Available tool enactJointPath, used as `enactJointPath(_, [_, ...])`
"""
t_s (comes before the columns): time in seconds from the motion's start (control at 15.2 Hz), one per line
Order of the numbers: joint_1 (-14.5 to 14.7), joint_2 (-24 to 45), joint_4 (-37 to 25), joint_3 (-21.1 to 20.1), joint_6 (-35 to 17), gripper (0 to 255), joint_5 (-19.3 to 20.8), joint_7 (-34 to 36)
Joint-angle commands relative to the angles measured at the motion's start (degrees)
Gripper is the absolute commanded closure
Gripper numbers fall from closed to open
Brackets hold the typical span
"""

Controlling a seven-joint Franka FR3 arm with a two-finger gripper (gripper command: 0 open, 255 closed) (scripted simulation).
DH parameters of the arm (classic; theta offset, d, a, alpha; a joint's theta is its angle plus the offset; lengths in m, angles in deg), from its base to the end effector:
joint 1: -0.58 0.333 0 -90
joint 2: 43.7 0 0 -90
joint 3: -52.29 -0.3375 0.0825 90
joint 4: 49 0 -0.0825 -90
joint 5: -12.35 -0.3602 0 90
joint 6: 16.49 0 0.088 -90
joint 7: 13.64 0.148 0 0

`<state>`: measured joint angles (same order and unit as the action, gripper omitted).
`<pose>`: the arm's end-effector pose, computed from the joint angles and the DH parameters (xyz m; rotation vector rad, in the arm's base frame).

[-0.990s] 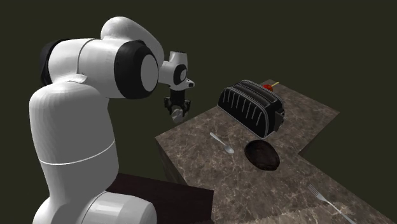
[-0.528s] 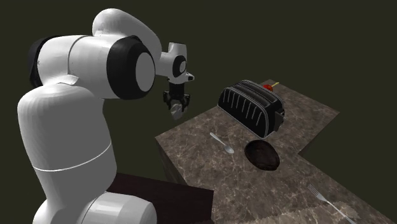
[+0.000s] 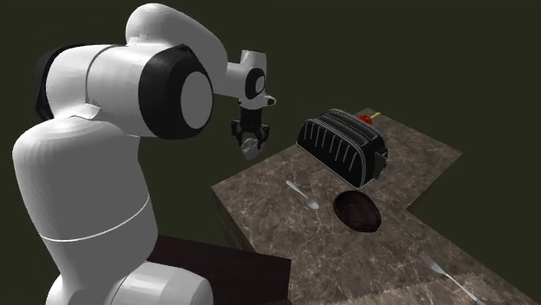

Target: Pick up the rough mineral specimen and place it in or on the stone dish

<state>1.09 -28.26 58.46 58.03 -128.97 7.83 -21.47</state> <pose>0.5751 -0.0420 0.3493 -3.0667 -0.0150 0.2675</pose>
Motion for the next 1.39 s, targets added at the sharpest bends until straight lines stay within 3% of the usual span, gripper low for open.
enactJointPath(0.0, [-1.35,-0.49,1.02,0.90,-0.42,255,0.22,-2.22])
enactJointPath(0.66, [-9.11,0.04,-0.53,6.00,1.02,255,1.26,-14.47])
enactJointPath(1.32, [-17.54,5.55,-8.99,10.35,4.17,255,0.99,-26.80])
